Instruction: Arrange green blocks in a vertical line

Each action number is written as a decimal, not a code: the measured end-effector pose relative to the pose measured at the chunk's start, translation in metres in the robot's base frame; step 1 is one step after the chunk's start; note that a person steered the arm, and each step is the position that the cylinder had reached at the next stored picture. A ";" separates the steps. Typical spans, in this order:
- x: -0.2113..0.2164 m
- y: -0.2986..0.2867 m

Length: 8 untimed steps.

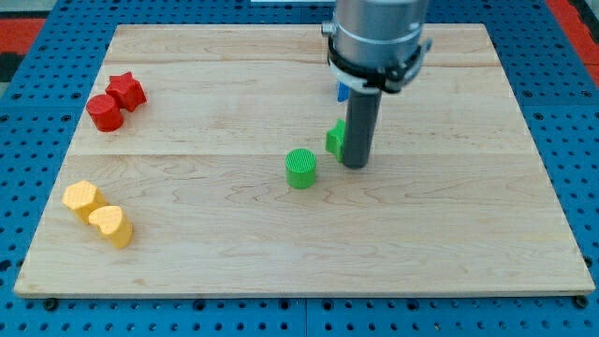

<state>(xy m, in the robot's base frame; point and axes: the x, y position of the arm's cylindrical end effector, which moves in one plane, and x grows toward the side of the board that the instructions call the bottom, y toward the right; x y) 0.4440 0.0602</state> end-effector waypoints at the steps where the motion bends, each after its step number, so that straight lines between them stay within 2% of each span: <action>1: -0.016 0.013; 2: 0.015 -0.002; 3: 0.011 -0.071; 4: -0.025 -0.076; 5: -0.059 -0.054; 7: -0.049 -0.044; 8: -0.044 -0.106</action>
<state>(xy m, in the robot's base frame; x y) 0.4005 -0.0461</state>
